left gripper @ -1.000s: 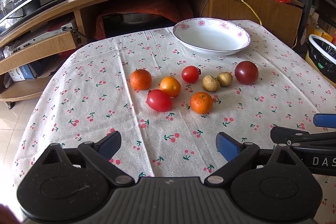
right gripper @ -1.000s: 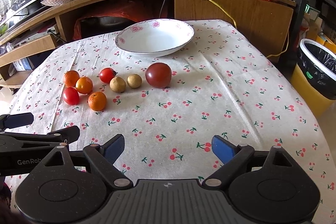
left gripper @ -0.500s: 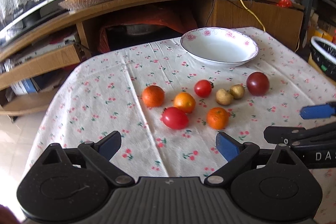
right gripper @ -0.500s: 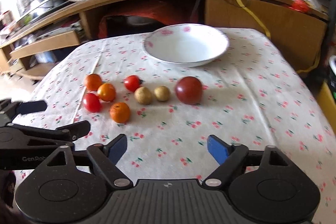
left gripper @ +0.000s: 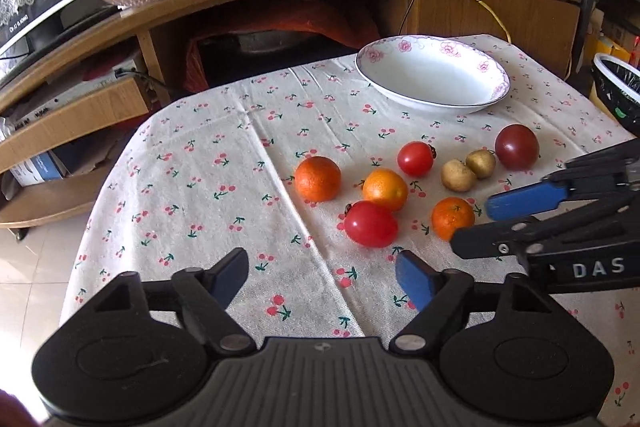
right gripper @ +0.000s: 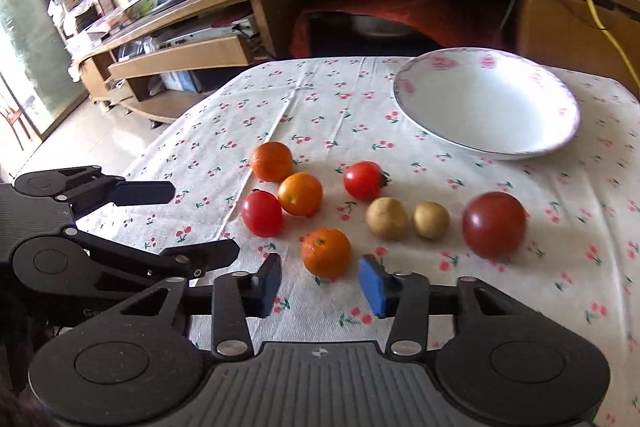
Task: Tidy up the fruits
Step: 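Grasp the tangerine with the right tool while the left tool grasps a red tomato, then carry the tangerine and red tomato in both tools toward the white bowl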
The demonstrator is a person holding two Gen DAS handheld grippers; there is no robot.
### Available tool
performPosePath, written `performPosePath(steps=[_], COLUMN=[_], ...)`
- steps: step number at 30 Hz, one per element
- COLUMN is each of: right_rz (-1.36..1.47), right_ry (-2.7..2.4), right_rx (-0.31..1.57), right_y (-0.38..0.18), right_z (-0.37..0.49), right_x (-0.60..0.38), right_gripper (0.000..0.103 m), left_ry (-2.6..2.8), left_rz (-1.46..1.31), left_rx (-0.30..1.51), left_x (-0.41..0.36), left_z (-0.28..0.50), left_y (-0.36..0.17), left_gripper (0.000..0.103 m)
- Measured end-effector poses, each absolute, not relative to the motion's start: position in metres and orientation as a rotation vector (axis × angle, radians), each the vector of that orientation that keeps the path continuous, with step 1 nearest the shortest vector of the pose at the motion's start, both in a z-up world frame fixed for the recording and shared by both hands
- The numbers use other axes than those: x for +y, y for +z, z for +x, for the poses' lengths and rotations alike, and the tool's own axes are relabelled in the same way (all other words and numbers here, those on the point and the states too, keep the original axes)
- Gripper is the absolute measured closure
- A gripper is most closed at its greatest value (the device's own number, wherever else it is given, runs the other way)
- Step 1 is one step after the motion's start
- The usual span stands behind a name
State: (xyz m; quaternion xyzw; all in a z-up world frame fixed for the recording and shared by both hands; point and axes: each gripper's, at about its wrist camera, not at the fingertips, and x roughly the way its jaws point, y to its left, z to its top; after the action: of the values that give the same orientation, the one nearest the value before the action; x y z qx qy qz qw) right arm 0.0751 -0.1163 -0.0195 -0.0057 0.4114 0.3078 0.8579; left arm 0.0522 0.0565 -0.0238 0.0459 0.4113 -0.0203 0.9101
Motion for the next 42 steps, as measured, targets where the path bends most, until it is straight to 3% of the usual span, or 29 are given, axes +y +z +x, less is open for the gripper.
performPosePath(steps=[9,13,25,42], right_rz=[0.004,0.002,0.029,-0.004], right_ry=[0.649,0.631,0.587,0.537], right_rx=[0.901,0.907,0.929,0.929], right_y=[-0.029,-0.027,-0.027,-0.017], right_z=[0.091,0.091,0.093,0.082], right_x=[-0.119,-0.123,-0.137,-0.146], right_gripper=[0.079,0.080,0.079,0.079], left_ry=[-0.076,-0.135,-0.165,-0.167], left_rz=[0.105,0.061,0.064,0.103], left_rx=[0.861,0.890,0.894,0.914], left_x=[0.052,0.051,0.035,0.023], left_z=[0.067,0.078,0.084,0.075], left_y=[-0.027,-0.032,-0.035,-0.029], left_gripper=[0.024,0.040,0.062,0.064])
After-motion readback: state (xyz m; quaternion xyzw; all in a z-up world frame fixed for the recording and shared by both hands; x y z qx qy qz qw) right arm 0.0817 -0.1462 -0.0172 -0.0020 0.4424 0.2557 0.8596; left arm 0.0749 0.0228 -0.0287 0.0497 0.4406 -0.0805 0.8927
